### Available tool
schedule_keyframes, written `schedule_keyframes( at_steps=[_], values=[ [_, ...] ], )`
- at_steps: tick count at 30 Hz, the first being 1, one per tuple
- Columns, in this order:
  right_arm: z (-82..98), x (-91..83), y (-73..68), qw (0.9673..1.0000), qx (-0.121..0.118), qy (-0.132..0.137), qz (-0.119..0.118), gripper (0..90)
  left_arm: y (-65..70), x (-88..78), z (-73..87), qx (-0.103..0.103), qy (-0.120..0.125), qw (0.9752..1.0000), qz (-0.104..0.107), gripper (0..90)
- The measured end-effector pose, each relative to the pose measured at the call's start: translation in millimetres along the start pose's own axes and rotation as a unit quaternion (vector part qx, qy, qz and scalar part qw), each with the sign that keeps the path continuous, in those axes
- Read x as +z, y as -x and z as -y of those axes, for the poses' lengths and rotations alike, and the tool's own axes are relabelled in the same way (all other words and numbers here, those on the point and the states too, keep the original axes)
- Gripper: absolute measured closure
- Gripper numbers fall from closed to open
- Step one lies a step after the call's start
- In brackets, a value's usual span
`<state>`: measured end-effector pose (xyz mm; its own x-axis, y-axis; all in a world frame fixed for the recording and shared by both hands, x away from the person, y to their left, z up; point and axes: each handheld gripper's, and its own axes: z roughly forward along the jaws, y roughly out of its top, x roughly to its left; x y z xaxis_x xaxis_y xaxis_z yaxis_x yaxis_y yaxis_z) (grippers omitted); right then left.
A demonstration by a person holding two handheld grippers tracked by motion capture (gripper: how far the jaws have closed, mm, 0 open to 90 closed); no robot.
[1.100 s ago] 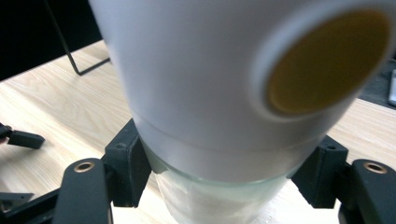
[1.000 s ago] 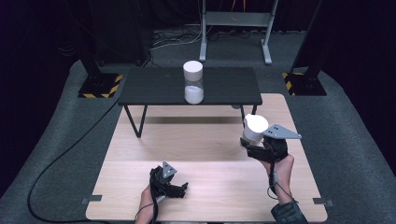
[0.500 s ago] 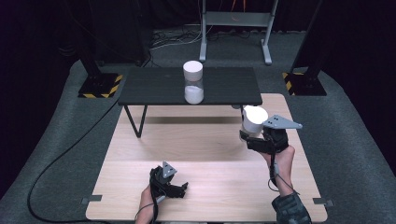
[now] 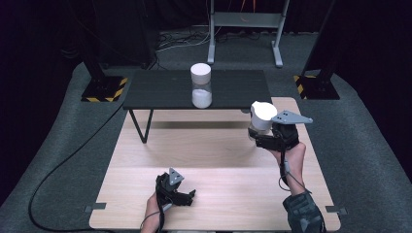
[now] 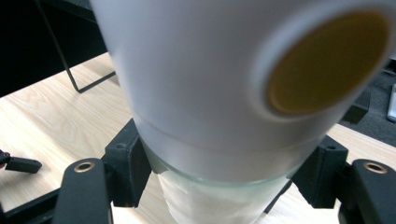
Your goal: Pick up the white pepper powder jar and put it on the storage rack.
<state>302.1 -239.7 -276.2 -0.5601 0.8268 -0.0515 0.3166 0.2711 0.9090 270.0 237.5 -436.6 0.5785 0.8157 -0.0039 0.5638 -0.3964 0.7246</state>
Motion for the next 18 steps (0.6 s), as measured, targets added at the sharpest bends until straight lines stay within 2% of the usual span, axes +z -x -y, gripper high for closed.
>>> schedule_keyframes(
  at_steps=[18],
  values=[
    [-28.6,5.8,2.4,0.9999,-0.011,0.003,-0.003,30.2,-0.2,0.0,0.1,0.000,0.000,1.0000,0.000,1.4]
  ],
)
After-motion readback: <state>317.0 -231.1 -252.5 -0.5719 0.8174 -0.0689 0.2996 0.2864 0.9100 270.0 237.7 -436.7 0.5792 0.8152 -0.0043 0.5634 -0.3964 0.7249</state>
